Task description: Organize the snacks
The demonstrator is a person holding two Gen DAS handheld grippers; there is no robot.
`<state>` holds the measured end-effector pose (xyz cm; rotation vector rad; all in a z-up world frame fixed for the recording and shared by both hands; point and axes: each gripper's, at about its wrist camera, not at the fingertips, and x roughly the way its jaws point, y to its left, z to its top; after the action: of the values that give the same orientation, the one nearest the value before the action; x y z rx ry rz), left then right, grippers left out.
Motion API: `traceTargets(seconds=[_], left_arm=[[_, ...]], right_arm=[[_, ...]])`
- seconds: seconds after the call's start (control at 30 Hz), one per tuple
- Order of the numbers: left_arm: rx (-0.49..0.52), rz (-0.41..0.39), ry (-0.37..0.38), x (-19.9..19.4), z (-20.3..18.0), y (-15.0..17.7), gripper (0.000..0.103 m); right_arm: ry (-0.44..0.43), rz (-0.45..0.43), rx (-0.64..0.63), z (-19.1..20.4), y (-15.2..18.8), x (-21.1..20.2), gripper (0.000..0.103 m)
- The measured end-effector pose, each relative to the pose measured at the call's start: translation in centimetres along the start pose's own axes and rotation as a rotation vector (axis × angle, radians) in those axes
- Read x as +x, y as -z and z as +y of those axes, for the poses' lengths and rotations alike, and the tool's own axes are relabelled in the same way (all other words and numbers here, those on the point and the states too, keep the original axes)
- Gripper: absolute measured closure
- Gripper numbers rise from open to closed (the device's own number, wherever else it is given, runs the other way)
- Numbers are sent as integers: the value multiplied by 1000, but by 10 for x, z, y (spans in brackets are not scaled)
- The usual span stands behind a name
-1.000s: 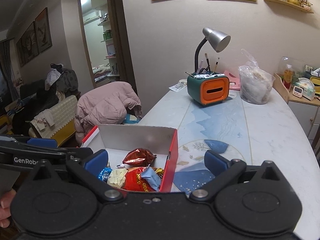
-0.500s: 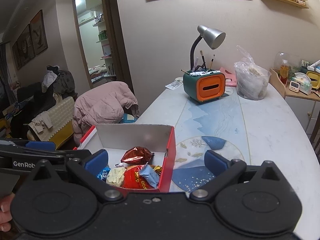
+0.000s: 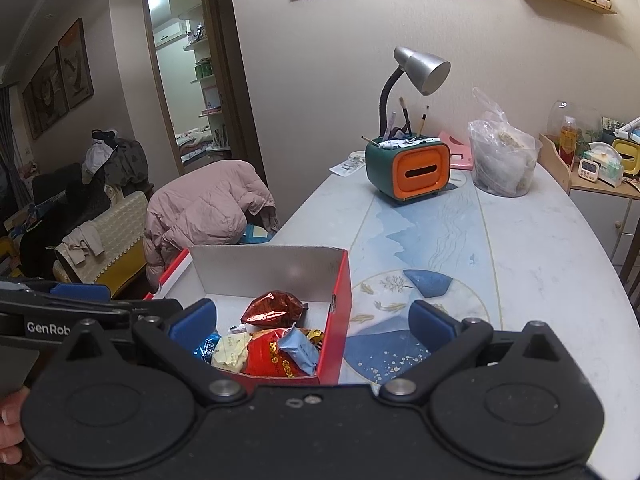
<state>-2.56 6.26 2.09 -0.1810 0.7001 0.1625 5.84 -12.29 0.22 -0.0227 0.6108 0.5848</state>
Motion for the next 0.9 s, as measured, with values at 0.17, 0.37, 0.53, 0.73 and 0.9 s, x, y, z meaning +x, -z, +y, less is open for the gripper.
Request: traceTargets(seconds=[0.17,0.37,0.53,0.73,0.9], left_arm=[[-2,-3,-7,1,1,0,3],[-2,-2,-11,1,2,0,3],[-8,3,-12,2,3,1,3],[-8,4,-12,1,3,1,3],[-9,3,-11,1,4,1,3]], right_arm=[[0,1,0,0,0,1,0],[2,0,0,1,1,1,0],[1,1,0,1,1,1,0],[1,1,1,1,0,1,0],[1,1,1,1,0,1,0]])
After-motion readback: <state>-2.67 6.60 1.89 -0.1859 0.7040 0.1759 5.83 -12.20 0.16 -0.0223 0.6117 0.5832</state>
